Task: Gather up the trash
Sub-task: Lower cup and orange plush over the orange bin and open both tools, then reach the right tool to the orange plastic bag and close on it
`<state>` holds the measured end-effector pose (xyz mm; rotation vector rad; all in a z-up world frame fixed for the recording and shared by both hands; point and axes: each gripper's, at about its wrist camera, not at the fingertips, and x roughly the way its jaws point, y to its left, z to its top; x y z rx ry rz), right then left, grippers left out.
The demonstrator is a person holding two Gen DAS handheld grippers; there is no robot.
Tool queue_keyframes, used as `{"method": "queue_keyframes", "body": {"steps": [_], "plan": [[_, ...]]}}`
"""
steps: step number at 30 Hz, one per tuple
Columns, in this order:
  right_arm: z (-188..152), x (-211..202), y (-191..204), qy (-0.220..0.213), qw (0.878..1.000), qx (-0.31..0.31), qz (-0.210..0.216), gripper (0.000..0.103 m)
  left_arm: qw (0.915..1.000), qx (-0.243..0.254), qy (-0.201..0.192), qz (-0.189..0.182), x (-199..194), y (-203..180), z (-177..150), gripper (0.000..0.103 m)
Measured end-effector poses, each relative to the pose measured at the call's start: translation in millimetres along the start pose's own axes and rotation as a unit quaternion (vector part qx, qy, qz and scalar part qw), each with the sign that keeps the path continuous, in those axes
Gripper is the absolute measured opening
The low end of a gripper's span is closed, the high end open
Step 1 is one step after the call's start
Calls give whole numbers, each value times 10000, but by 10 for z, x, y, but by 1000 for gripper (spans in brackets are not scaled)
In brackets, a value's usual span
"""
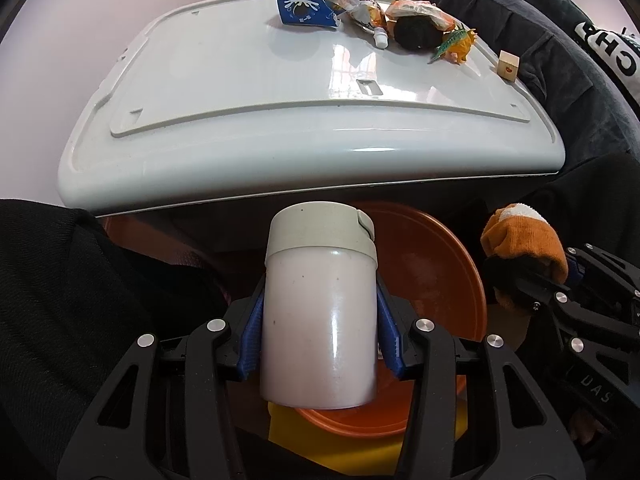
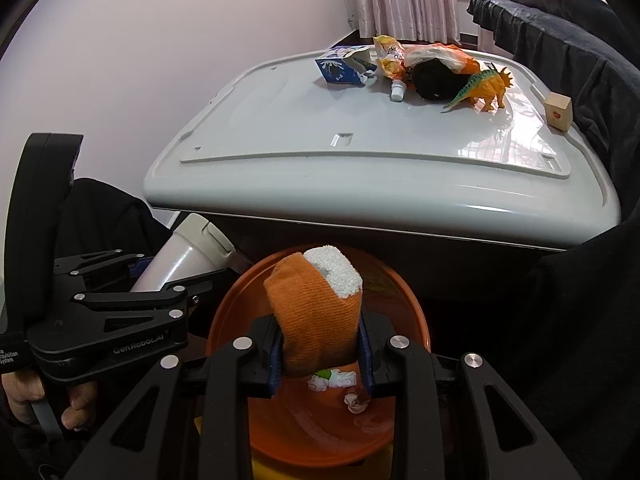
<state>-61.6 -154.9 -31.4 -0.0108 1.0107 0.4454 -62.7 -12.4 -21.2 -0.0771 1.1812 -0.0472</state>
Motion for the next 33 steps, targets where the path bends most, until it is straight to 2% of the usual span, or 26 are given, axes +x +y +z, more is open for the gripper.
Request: {"method": "queue_keyframes", "body": {"steps": [8, 10, 11, 12, 14, 27, 33], "plan": [[-5, 9, -11, 36, 10000, 17, 0, 32, 10000, 7, 48, 0, 14, 1, 2, 47], [-1, 5, 9, 28, 10000, -21, -40, 43, 10000, 24, 66, 38, 18, -7, 6, 52], [0, -6, 14, -2, 10000, -30, -53, 56, 9999, 24, 67, 80, 18, -7, 8, 57], [2, -21, 15, -41, 10000, -31, -68, 59, 9999, 12, 34, 97, 5, -1, 11, 67], [6, -46, -7, -97, 9999, 19, -82, 59, 9999, -29, -21, 109, -19, 16, 13, 70], [30, -94, -142, -182, 9994, 294, -90, 59, 9996, -276, 45, 79, -16, 138, 45, 70], [303, -151, -239, -294, 9994, 112, -120, 63, 9994, -335, -118, -37, -107, 196, 152, 70]]}}
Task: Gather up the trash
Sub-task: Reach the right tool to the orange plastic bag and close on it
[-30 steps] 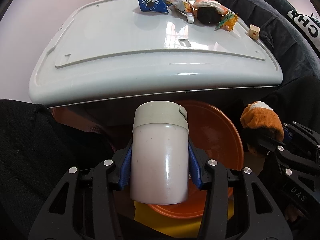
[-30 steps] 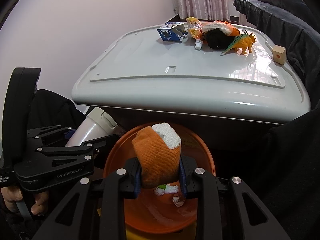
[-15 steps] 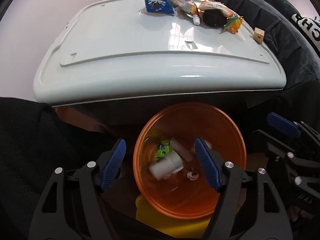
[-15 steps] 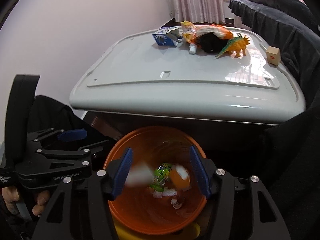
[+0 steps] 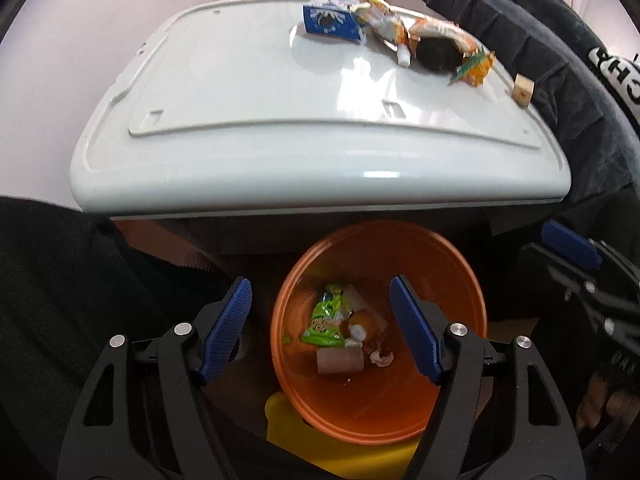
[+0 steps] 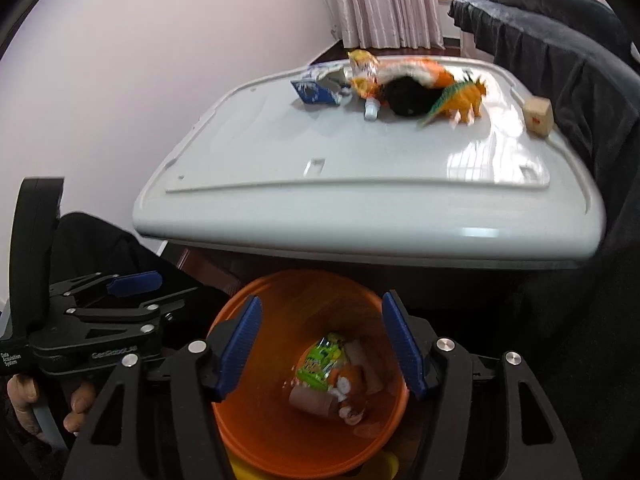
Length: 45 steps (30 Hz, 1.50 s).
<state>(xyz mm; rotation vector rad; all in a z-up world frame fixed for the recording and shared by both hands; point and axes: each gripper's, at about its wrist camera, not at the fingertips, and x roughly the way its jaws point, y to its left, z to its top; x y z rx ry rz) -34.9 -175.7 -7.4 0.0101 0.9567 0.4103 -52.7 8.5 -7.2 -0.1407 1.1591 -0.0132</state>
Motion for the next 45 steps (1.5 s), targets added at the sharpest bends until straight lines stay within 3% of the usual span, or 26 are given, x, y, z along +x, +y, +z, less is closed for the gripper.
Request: {"method": "queue_keyframes", "body": {"steps": [7, 12, 17, 20, 24, 28, 33, 36, 40, 41, 42, 45], "plan": [[730, -9, -328, -321, 9993, -9, -194, 63, 9998, -128, -172, -51, 14, 60, 271, 70], [1459, 146, -618, -324, 9991, 195, -192, 73, 9994, -162, -295, -22, 103, 79, 505, 70], [2149, 606, -942, 166, 9930, 1136, 266, 78, 9992, -236, -319, -71, 224, 102, 632, 70], [2412, 943, -1182, 646, 9759, 2032, 466, 78, 9994, -207, -271, -74, 278, 120, 607, 70], [2492, 1152, -1400, 955, 9571, 2714, 330, 78, 9992, -182, -317, -143, 273, 132, 568, 70], [2551, 1307, -1515, 1201, 9555, 2688, -157, 78, 9984, -153, -502, -227, 193, 135, 554, 70], [2696, 1546, -1501, 1479, 9508, 2714, -209, 82, 9964, 113, -827, -128, 77, 45, 548, 70], [2767, 1783, -1381, 1896, 9499, 2403, -625, 86, 9961, 167, -844, -183, 78, 12, 542, 70], [2809, 1927, -1332, 1897, 9507, 2297, -856, 86, 9964, 110, -820, -211, 103, 15, 545, 70], [2802, 1963, -1334, 1931, 9506, 2273, -861, 81, 9964, 100, -819, -212, 105, 24, 543, 70], [2792, 1988, -1336, 1946, 9512, 2221, -891, 66, 9964, 95, -820, -204, 111, 27, 544, 70], [2778, 1921, -1321, 1740, 9582, 2068, -941, 37, 9964, 97, -820, -185, 119, 22, 540, 70]]}}
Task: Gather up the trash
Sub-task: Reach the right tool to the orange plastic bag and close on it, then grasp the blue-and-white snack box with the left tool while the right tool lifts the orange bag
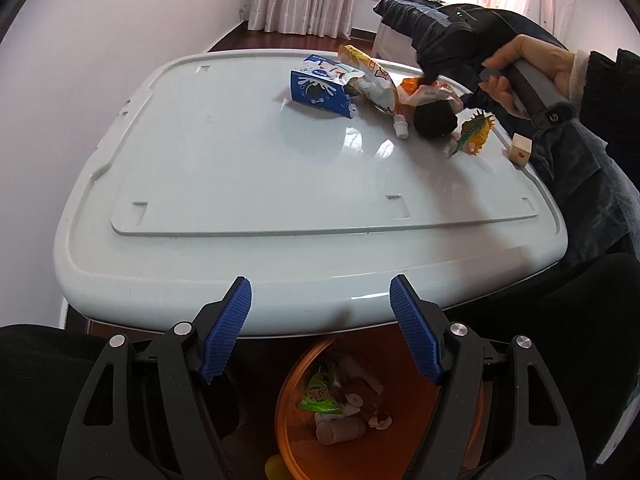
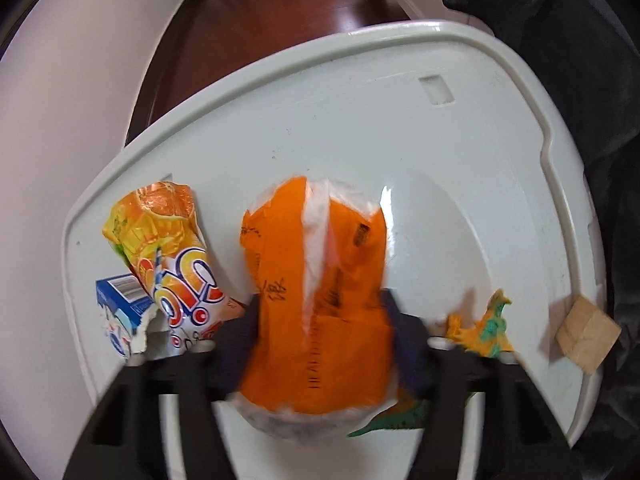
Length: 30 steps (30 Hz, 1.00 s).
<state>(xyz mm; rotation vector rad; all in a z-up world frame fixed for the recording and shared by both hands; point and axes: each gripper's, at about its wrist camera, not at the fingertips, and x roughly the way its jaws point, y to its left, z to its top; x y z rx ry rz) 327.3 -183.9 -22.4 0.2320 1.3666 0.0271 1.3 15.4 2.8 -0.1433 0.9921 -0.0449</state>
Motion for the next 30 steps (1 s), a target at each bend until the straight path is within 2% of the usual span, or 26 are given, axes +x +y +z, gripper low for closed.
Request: {"method": "queue_keyframes", "body": {"steps": [1, 3, 6, 7, 9, 11, 14, 17, 21, 23, 27, 30], "plan": [[-19, -39, -10, -75, 10000, -18, 45, 30, 10000, -3, 3, 5, 4, 1, 1, 70], [-69, -152, -22, -269, 9995, -81, 133, 25, 10000, -10, 13, -6, 6, 8, 0, 70], [-184, -399, -45, -654, 9971, -241, 293, 24, 10000, -24, 26, -30, 10, 13, -4, 70], [-268, -538, -65, -854, 9943, -301, 562, 24, 10000, -17, 24, -20, 8, 12, -6, 70], [-425, -718, -67, -1155, 9891, -514, 755, 23, 10000, -15, 24, -5, 2, 11, -6, 70], [-708, -965, -126, -1560, 9797, -878, 904, 23, 10000, -51, 64, -23, 6, 13, 12, 70], [-1124, -1056, -110, -1825, 9698, -1279, 994, 24, 9995, -225, 184, -91, 31, 40, 111, 70], [-1553, -1048, -213, -2038, 9610, -1530, 1073, 24, 9978, -530, 338, -214, 115, 79, 387, 70], [-1840, -975, -272, -2270, 9524, -1714, 1097, 24, 9941, -1021, 313, -200, 284, 96, 980, 70], [-1876, -999, -288, -2326, 9489, -1762, 1205, 24, 9896, -1396, 307, -185, 405, 124, 1253, 70], [-1838, -1059, -401, -2415, 9456, -1642, 1433, 24, 9672, -2431, 588, -442, 822, 185, 1777, 70], [-1826, -1055, -559, -2292, 9500, -1321, 1658, 24, 9543, -2885, 727, -288, 1085, 175, 2006, 70]]}}
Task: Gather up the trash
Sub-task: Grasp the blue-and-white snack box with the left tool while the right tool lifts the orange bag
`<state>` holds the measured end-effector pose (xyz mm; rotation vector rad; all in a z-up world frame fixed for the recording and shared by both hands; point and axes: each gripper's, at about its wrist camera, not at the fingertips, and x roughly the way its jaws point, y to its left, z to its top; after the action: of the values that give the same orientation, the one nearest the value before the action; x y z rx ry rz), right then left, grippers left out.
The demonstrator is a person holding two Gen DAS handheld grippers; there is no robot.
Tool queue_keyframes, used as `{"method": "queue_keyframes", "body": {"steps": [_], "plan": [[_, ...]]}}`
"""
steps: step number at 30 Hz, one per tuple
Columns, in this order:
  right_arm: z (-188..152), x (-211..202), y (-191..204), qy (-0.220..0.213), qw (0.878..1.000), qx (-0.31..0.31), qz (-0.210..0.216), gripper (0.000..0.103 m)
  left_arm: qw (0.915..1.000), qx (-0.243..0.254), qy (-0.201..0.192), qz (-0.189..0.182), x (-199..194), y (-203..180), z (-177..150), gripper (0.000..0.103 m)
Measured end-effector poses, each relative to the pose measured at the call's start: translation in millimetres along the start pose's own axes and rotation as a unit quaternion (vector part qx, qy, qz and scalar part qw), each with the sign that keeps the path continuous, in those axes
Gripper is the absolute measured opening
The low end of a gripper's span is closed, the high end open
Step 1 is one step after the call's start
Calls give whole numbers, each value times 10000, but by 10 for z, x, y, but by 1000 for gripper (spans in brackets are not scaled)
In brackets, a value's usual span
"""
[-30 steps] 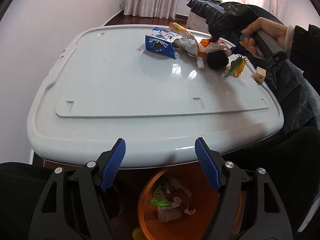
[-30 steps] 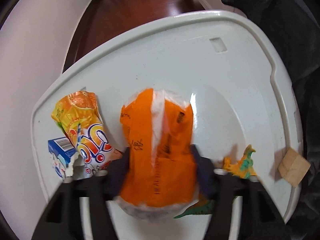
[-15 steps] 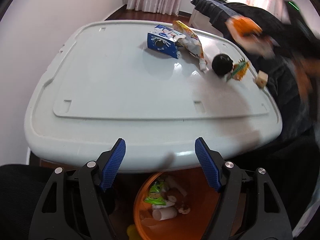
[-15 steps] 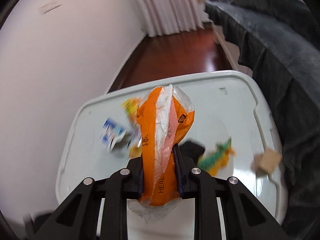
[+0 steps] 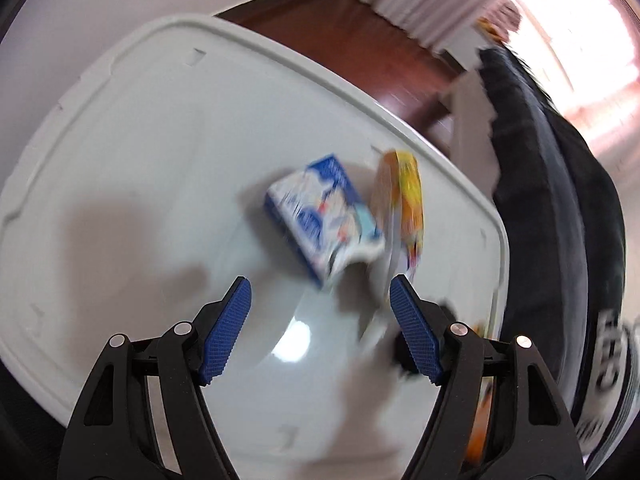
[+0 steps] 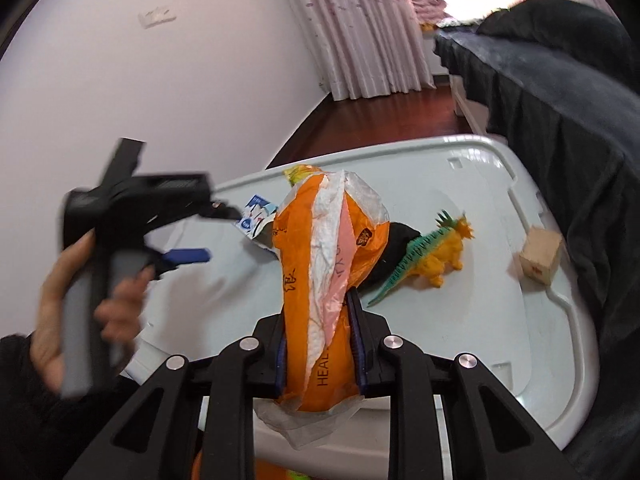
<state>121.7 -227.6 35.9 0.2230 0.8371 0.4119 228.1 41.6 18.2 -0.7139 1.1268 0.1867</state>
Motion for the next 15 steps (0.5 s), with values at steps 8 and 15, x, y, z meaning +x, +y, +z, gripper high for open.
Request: {"method": "queue_keyframes", "body": {"steps": [8, 15], "plan": [[-13, -83, -21, -55, 9996, 123, 262, 25, 9966, -684, -202, 410, 341, -121, 249, 70], [-33, -45, 5, 33, 9994, 131, 319, 25, 9925, -907, -131, 813, 642, -37, 316, 69]]}}
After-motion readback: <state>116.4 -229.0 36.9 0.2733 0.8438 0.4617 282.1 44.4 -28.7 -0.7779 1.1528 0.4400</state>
